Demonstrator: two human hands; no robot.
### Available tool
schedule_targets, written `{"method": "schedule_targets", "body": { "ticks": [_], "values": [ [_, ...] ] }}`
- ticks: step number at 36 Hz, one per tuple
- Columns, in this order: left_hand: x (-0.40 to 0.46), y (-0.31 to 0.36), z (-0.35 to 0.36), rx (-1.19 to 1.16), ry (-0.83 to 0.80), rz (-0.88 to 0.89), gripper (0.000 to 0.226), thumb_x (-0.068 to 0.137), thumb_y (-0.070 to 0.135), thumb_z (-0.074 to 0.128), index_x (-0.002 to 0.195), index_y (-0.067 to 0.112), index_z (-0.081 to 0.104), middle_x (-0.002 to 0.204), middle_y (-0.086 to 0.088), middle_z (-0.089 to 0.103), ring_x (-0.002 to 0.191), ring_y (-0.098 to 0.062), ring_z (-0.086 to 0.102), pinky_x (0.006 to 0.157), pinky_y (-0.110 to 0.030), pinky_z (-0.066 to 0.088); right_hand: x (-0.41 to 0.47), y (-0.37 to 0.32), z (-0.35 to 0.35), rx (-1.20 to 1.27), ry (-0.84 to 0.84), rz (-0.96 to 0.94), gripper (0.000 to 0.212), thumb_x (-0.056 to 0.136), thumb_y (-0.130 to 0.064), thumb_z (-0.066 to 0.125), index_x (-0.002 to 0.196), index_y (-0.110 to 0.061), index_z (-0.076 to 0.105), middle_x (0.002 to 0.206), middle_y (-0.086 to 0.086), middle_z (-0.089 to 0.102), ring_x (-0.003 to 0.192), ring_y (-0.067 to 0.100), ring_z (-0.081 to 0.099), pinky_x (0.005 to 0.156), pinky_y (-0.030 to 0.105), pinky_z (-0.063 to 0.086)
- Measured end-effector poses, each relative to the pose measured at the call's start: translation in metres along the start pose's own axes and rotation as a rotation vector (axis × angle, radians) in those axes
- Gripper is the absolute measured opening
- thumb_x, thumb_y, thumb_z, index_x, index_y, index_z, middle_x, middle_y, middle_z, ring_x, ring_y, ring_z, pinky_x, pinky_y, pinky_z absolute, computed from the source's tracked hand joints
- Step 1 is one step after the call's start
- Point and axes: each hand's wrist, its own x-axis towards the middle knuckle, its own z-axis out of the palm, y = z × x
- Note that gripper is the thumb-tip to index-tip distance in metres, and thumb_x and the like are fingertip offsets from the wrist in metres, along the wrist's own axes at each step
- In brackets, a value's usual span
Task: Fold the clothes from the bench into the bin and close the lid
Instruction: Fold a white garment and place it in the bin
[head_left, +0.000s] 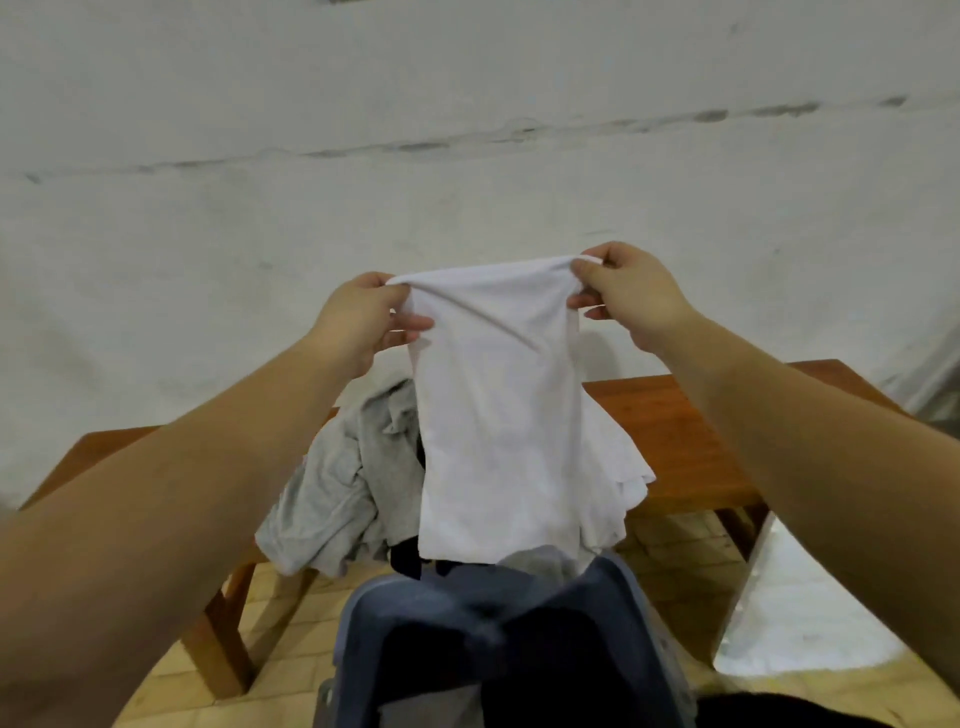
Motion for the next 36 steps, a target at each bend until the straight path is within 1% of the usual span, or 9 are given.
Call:
{"method": "schedule_targets", "body": {
  "ticks": [4,8,12,14,16,20,23,28,36],
  "values": [
    [0.034,-0.023,0.012,0.01,0.019,0.001,0.006,0.1,0.01,0.049,0.097,0.01,0.055,0.102,-0.015,0.063,0.076,-0.024,0.069,0.06,-0.028,0.057,0.026,0.028,0.011,-0.037,0.029,0.054,0.005,0.096,-0.026,0.057,0.094,-0.021,0.06,0.091,0.001,0.068,0.077,0.012,0.072,0.068,0.027,0.052],
    [0.033,-0.056,0.012,0.059,0.027,-0.015,0.006,0.1,0.01,0.05,0.099,0.01,0.056,0.095,-0.013,0.062,0.075,-0.022,0.067,0.058,-0.026,0.055,0.012,0.063,0.02,-0.057,0.008,0.086,0.011,0.095,-0.028,0.057,0.098,-0.019,0.063,0.095,-0.001,0.07,0.083,0.012,0.072,0.073,0.029,0.055],
    [0.002,-0.105,0.003,0.178,0.023,-0.027,0.008,0.098,0.019,0.056,0.096,0.014,0.062,0.089,-0.01,0.069,0.08,-0.022,0.068,0.068,-0.031,0.056,-0.035,0.104,0.026,-0.048,-0.001,0.118,0.012,0.094,-0.03,0.06,0.097,-0.02,0.065,0.09,-0.006,0.073,0.087,0.01,0.072,0.073,0.03,0.053],
    [-0.02,-0.127,0.0,0.245,0.033,-0.031,0.008,0.098,0.023,0.057,0.097,0.019,0.063,0.09,-0.002,0.071,0.08,-0.014,0.068,0.068,-0.025,0.056,-0.061,0.124,0.029,-0.085,-0.024,0.124,0.008,0.095,-0.032,0.059,0.097,-0.027,0.065,0.089,-0.011,0.072,0.088,0.006,0.07,0.076,0.03,0.054],
    [-0.043,-0.148,-0.004,0.3,0.029,-0.025,0.007,0.099,0.027,0.056,0.099,0.026,0.064,0.093,0.005,0.069,0.086,-0.01,0.066,0.073,-0.026,0.056,-0.088,0.14,0.032,-0.124,-0.039,0.124,0.007,0.096,-0.033,0.058,0.098,-0.029,0.064,0.091,-0.016,0.07,0.086,0.0,0.067,0.076,0.026,0.052],
    [-0.077,-0.194,-0.01,0.254,0.062,-0.031,0.009,0.097,0.022,0.059,0.101,0.027,0.066,0.102,0.004,0.065,0.091,-0.01,0.062,0.077,-0.029,0.05,-0.131,0.173,0.039,-0.116,-0.091,0.18,0.008,0.096,-0.031,0.06,0.097,-0.026,0.065,0.09,-0.013,0.069,0.085,0.0,0.064,0.078,0.024,0.051],
    [-0.093,-0.221,-0.011,0.205,0.078,-0.054,0.009,0.096,0.022,0.061,0.095,0.029,0.066,0.105,0.0,0.061,0.086,-0.006,0.059,0.075,-0.027,0.044,-0.149,0.197,0.044,-0.124,-0.127,0.206,0.004,0.096,-0.027,0.061,0.095,-0.026,0.065,0.09,-0.012,0.066,0.084,0.005,0.062,0.074,0.022,0.051],
    [-0.105,-0.247,-0.006,0.067,0.128,-0.172,0.017,0.098,0.011,0.056,0.097,0.024,0.067,0.08,0.014,0.068,0.071,-0.004,0.058,0.07,-0.026,0.045,-0.152,0.214,0.045,-0.173,-0.176,0.134,0.011,0.094,-0.016,0.064,0.092,-0.027,0.064,0.101,-0.017,0.061,0.094,0.005,0.06,0.076,0.011,0.047],
    [-0.105,-0.249,-0.004,0.069,0.164,-0.171,0.017,0.096,0.008,0.054,0.089,0.02,0.065,0.07,0.018,0.063,0.063,0.001,0.054,0.069,-0.02,0.046,-0.154,0.217,0.043,-0.356,-0.294,-0.014,0.015,0.091,-0.015,0.066,0.093,-0.03,0.063,0.115,-0.029,0.049,0.104,0.003,0.057,0.08,0.01,0.046]
  ]
}}
